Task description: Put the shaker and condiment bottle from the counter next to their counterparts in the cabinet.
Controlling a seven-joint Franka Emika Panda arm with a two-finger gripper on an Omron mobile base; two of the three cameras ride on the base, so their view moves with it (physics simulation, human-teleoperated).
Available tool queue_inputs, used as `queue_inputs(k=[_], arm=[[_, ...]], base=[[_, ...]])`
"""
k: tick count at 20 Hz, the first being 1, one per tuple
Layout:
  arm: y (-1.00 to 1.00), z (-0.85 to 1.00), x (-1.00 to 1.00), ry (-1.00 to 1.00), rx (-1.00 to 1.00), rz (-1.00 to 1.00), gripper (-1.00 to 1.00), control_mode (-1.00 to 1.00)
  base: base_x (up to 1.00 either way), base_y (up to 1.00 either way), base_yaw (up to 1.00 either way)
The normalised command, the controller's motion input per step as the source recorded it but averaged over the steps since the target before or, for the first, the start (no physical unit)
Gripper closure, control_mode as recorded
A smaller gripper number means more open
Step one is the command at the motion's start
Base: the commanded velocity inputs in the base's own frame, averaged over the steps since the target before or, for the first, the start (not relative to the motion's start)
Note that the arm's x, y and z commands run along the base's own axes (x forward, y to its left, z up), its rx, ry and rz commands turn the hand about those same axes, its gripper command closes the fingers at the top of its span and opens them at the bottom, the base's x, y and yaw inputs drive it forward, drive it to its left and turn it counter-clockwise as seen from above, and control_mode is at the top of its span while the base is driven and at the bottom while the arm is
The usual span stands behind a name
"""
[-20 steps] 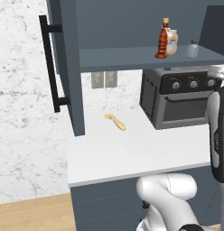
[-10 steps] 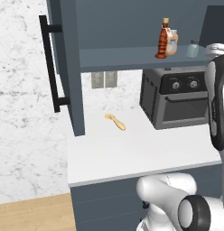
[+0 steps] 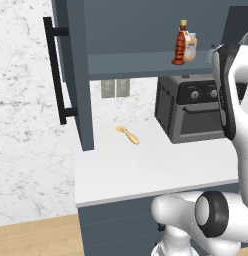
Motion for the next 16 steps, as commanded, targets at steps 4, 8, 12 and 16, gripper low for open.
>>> queue_inputs(k=[4,8,12,16], arm=[[-0.08,0.0,0.1,0.06,0.0,0.0,1.0,-1.0],[-0.12,0.0,0.06,0.05,0.0,0.0,1.0,-1.0],[-0.02,-0.02,0.06,0.0,-0.02,0.0,1.0,-1.0],[-0.02,-0.03,0.16,0.0,-0.03,0.0,1.0,-1.0]], base=[[0.0,0.0,0.0],[0.0,0.0,0.0],[0.0,0.0,0.0],[0.0,0.0,0.0]])
